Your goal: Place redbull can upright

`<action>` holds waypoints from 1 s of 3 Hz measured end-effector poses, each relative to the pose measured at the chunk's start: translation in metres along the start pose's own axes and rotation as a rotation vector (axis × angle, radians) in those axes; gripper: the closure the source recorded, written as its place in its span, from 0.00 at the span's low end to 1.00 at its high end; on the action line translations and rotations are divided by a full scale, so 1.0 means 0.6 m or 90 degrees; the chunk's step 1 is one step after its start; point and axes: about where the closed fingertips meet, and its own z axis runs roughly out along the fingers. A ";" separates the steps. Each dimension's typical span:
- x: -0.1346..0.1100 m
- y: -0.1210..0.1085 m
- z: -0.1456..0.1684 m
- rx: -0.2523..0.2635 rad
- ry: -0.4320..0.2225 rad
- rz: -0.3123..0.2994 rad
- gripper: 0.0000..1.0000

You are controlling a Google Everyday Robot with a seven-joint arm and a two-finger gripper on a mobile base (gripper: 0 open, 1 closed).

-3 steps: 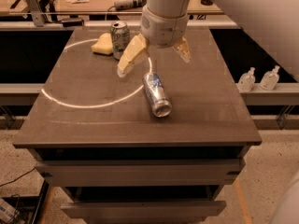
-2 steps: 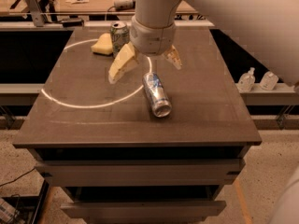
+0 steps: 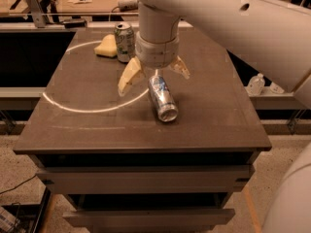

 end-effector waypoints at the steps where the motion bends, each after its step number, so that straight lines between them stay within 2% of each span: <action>1: 0.002 -0.001 0.020 -0.001 0.007 0.014 0.00; 2: 0.006 0.002 0.035 0.008 0.016 0.016 0.04; 3: 0.009 -0.003 0.038 0.017 0.014 0.014 0.19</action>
Offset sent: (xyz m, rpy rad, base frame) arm -0.0096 -0.0014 -0.0320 -0.0552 0.0475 -0.0322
